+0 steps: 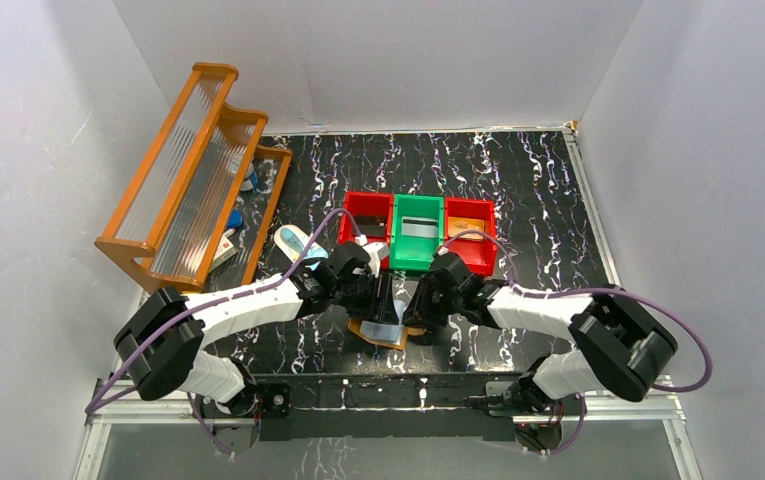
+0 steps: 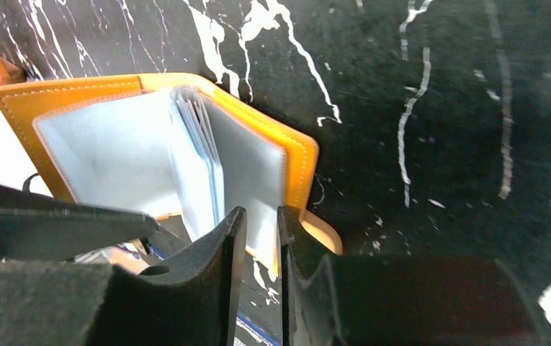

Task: Take the credit cards out of the card holder

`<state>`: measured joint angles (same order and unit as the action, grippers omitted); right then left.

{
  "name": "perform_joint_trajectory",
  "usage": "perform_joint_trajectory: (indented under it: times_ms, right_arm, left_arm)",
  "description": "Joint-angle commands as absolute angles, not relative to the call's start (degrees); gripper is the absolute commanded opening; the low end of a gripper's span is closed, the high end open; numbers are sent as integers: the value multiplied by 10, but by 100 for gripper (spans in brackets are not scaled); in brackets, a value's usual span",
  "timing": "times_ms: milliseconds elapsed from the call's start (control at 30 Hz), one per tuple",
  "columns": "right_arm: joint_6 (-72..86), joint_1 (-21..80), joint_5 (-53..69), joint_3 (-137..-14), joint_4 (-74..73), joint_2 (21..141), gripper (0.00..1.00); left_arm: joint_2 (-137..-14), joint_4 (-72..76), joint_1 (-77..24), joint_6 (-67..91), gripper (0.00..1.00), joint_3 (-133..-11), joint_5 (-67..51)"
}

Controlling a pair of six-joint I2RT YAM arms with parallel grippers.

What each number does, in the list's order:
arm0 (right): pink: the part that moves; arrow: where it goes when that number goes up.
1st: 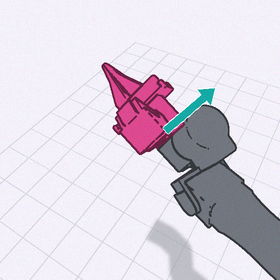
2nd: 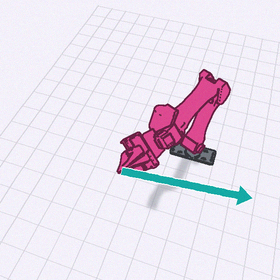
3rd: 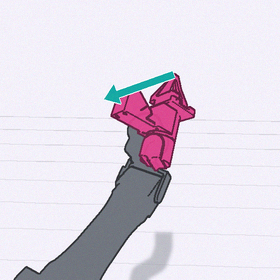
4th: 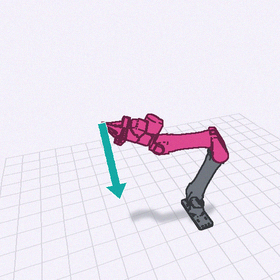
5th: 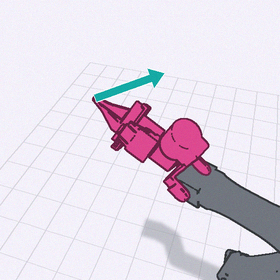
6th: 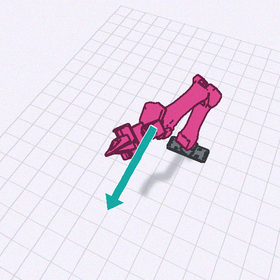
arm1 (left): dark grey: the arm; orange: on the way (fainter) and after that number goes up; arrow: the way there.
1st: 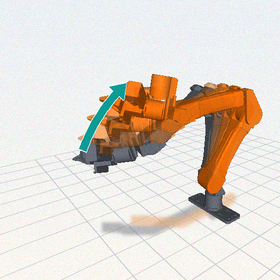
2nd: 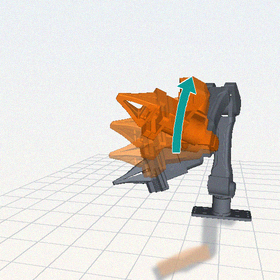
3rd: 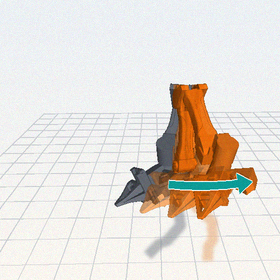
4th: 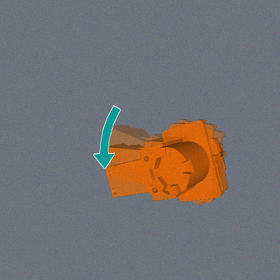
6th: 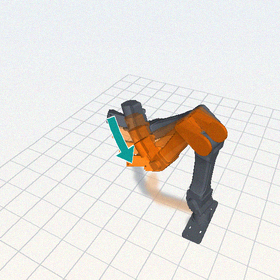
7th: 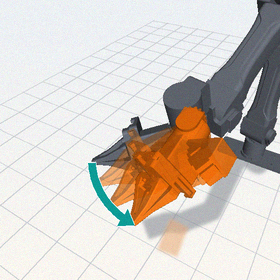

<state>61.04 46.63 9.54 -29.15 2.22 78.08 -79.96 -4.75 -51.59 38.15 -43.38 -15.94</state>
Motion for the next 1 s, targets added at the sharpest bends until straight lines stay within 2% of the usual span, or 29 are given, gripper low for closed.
perform_joint_trajectory:
  times_ms: [0, 267, 567, 733, 967]
  right_arm:
    - [604, 467, 45, -310, -28, 727, 33]
    - [617, 467, 75, -308, 3, 691, 37]
    - [620, 467, 111, -310, 38, 726, 42]
    - [621, 467, 132, -311, 60, 769, 42]
    - [617, 466, 143, -313, 74, 801, 38]
  left_arm:
    - [-787, -93, -518, 392, 51, -432, -75]
    - [-760, -127, -519, 401, 53, -428, -11]
    - [-724, -135, -518, 406, 57, -411, 20]
    - [-717, -157, -518, 407, 65, -406, 58]
    - [-724, -173, -518, 413, 70, -393, 90]
